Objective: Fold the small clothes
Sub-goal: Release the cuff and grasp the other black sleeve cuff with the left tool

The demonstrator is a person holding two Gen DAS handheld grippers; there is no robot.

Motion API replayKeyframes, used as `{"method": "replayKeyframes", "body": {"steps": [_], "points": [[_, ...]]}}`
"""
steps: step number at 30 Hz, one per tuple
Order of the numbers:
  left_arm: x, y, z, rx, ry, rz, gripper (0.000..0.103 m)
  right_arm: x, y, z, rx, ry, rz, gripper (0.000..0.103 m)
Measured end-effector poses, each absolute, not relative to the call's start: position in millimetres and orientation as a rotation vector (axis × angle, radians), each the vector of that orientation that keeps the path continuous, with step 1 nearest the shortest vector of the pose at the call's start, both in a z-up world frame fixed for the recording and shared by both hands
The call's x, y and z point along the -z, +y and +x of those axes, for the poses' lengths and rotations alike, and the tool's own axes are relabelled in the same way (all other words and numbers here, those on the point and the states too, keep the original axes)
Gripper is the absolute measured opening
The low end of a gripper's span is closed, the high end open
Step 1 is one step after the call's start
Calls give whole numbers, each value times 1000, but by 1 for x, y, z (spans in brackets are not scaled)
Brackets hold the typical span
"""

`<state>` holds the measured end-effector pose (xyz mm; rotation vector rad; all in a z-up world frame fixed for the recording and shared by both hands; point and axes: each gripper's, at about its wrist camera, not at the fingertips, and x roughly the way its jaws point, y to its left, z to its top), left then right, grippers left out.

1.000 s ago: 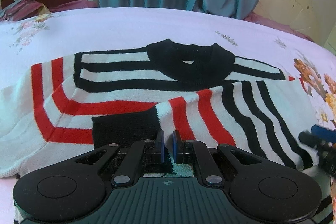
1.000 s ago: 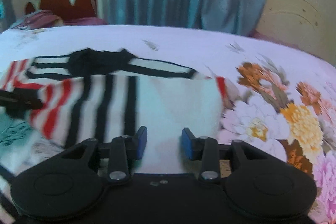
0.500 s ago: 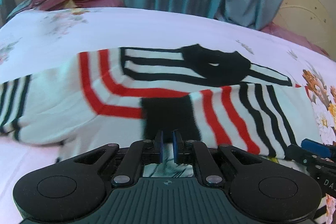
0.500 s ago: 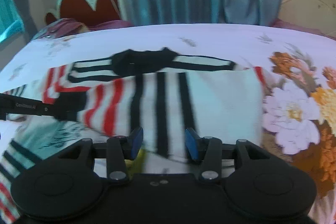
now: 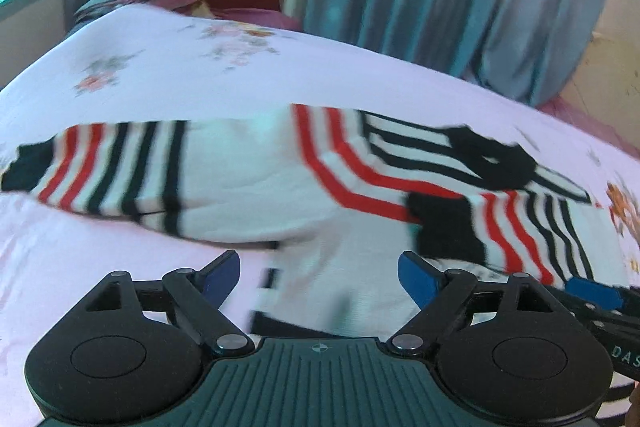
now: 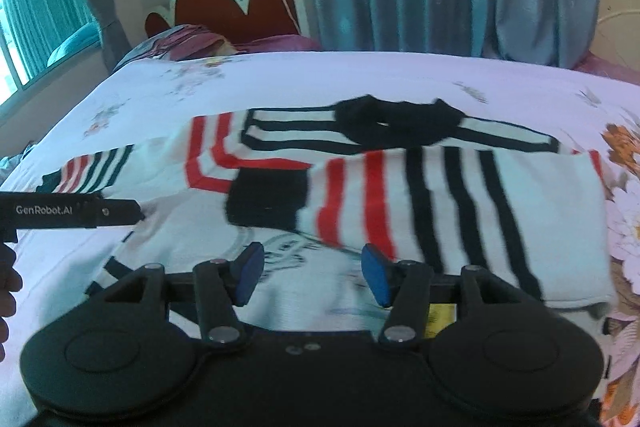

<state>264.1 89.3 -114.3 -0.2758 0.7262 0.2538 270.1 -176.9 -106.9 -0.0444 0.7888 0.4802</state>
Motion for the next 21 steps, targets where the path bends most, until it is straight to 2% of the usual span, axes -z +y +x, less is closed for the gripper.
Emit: {"method": "replayKeyframes", "body": {"steps": [12, 21], "points": [[153, 234, 245, -399, 716, -535, 85, 117, -102, 284, -482, 818, -39, 55], [182, 314, 234, -514, 682, -666, 85, 125, -66, 291, -465, 838, -49, 55]]}}
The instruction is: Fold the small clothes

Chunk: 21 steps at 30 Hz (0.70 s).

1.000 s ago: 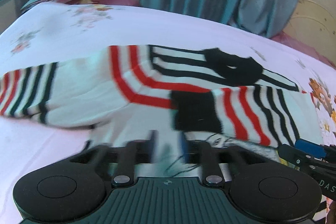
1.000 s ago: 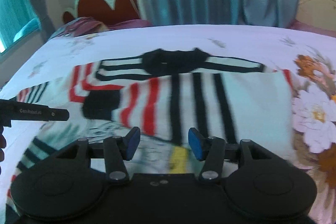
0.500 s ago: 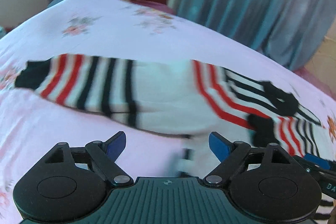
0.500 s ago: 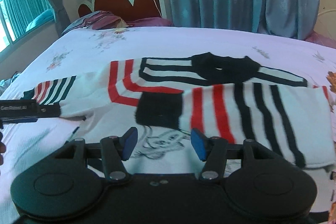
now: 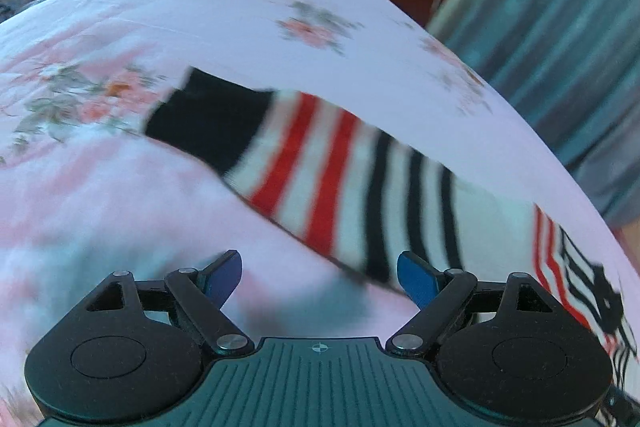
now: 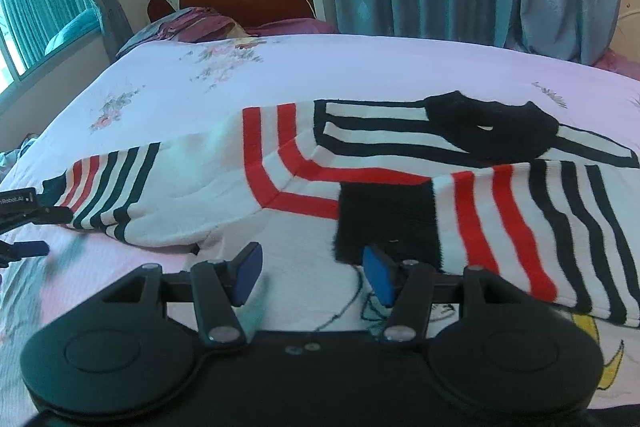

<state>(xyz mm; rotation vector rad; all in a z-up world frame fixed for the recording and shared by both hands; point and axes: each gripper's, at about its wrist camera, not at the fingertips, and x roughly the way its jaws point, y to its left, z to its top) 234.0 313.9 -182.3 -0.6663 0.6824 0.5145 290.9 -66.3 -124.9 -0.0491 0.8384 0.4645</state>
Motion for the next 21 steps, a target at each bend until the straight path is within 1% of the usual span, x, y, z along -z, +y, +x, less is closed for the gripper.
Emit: {"method": "replayKeyframes", "body": {"steps": [1, 2, 4, 5, 10, 12, 14, 16, 19, 21], "points": [[184, 321, 233, -525, 673, -679, 80, 125, -64, 292, -460, 840, -51, 55], [187, 329, 232, -528, 667, -696, 70, 126, -62, 293, -455, 841, -51, 55], [192, 343, 234, -524, 654, -733, 62, 127, -59, 295, -444, 844, -52, 55], [194, 349, 234, -520, 637, -754, 60, 128, -57, 296, -437, 846, -55, 55], [200, 364, 243, -489, 574, -794, 60, 134, -50, 303, -404, 857, -56, 55], [202, 366, 246, -492, 551, -801, 47, 135, -47, 304, -390, 853, -59, 55], [206, 372, 249, -507, 536, -813, 25, 135, -46, 306, -373, 846, -67, 55], [210, 379, 250, -512, 530, -834, 11, 135, -45, 308, -355, 842, -76, 55], [209, 380, 254, -502, 523, -819, 6, 135, -45, 312, -328, 835, -85, 54], [204, 377, 257, -491, 511, -804, 5, 134, -46, 315, -306, 825, -92, 53]]}}
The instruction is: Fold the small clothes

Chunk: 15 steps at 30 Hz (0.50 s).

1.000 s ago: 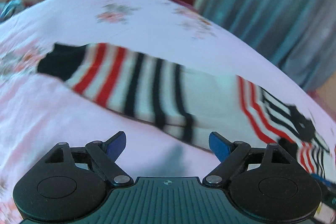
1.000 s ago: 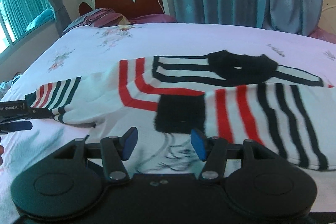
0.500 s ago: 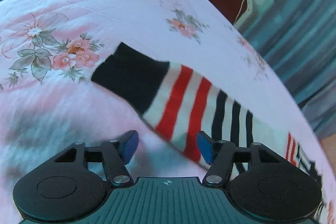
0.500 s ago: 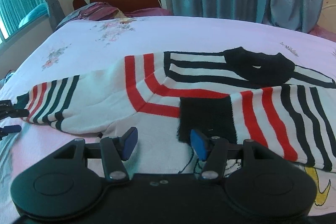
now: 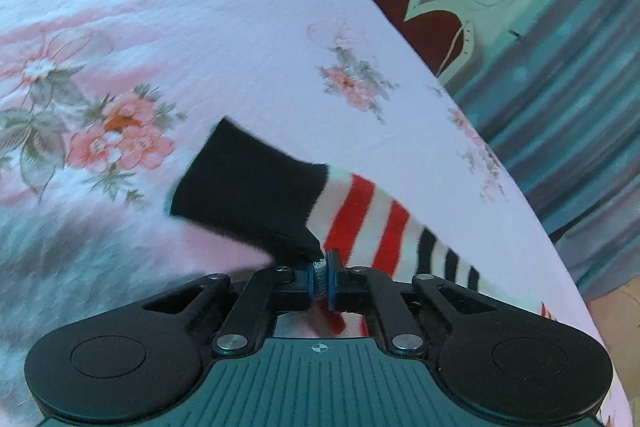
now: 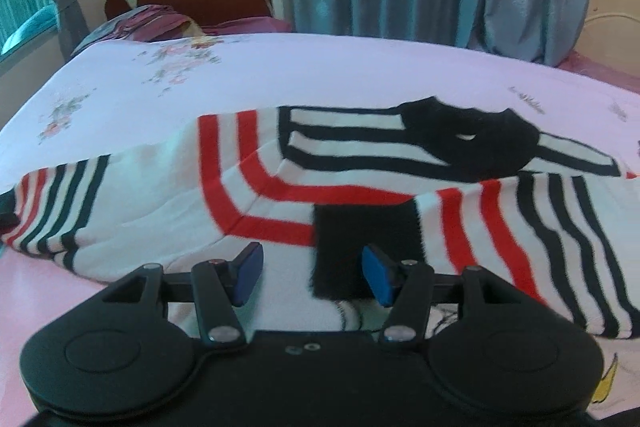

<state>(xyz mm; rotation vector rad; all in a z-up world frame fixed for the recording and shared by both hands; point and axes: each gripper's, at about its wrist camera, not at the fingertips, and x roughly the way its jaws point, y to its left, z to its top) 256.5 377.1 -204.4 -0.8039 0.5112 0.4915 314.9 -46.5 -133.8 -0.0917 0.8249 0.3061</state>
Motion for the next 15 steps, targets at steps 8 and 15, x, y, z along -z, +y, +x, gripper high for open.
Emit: {"method": "replayKeyframes", "body": {"steps": [8, 15], "points": [[149, 345, 266, -371, 413, -662, 5, 129, -75, 330, -216, 781, -65, 39], [92, 248, 305, -122, 393, -465, 5, 156, -85, 349, -268, 855, -86, 38]]}}
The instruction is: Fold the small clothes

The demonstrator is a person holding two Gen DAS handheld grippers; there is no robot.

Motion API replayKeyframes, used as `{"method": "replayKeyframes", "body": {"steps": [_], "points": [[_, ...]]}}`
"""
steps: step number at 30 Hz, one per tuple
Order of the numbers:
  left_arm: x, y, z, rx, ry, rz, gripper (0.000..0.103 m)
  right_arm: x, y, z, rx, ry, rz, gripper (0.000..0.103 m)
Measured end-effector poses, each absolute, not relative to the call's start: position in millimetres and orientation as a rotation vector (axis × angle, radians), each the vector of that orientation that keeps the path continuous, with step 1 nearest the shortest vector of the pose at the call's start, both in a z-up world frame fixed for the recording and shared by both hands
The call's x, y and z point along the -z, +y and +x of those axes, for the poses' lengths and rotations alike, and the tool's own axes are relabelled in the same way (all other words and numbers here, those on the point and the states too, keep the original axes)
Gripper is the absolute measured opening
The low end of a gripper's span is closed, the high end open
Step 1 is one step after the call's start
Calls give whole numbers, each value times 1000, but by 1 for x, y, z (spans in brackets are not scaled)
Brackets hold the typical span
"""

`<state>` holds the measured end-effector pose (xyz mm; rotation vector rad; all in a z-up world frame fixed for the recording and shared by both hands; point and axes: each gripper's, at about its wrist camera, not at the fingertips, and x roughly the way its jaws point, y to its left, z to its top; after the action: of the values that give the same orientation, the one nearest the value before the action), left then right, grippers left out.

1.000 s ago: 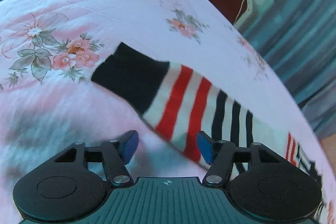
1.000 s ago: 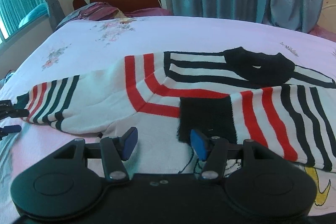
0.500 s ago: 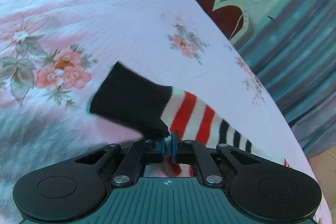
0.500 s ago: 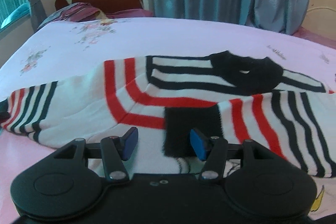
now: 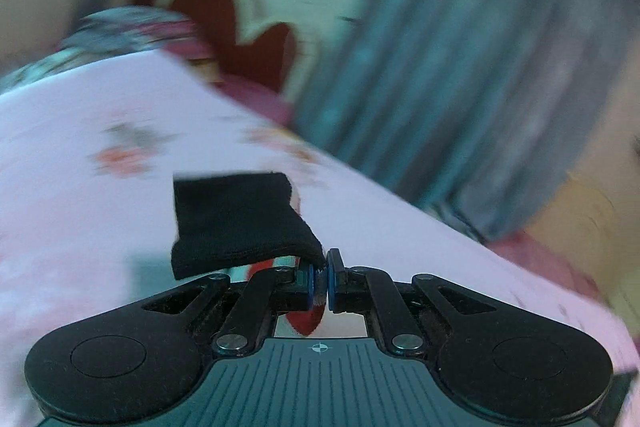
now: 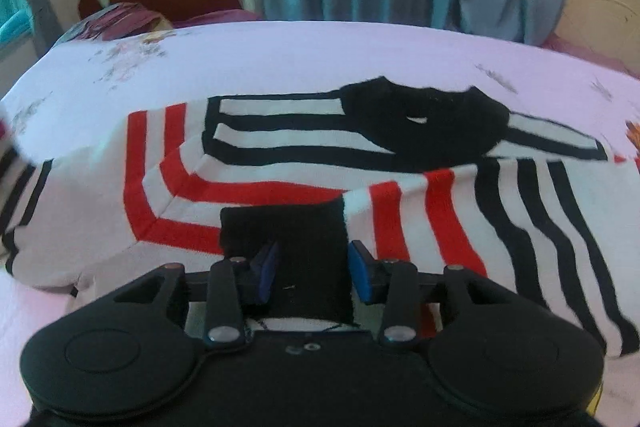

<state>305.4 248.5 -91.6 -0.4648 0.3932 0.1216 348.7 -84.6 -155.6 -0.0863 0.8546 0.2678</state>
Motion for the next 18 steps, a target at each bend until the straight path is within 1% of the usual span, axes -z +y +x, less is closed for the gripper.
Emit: {"method": "replayKeyframes", "body": {"steps": [3, 7, 10, 13, 16, 18], "points": [[80, 191, 325, -2, 408, -384, 5, 145, -102, 348, -302, 839, 0, 39], [76, 114, 348, 149, 440, -297, 5, 128, -139, 344, -297, 801, 73, 40], [82, 60, 361, 238, 485, -240, 5, 116, -172, 339, -265, 777, 104, 40], [101, 12, 371, 298, 556, -163, 6, 112, -203, 333, -226, 766, 122, 41], [124, -14, 379, 312, 664, -109, 6, 114, -229, 327, -209, 783, 153, 44], [130, -23, 372, 310, 689, -64, 6, 116, -242, 323, -207, 795, 185, 51]]}}
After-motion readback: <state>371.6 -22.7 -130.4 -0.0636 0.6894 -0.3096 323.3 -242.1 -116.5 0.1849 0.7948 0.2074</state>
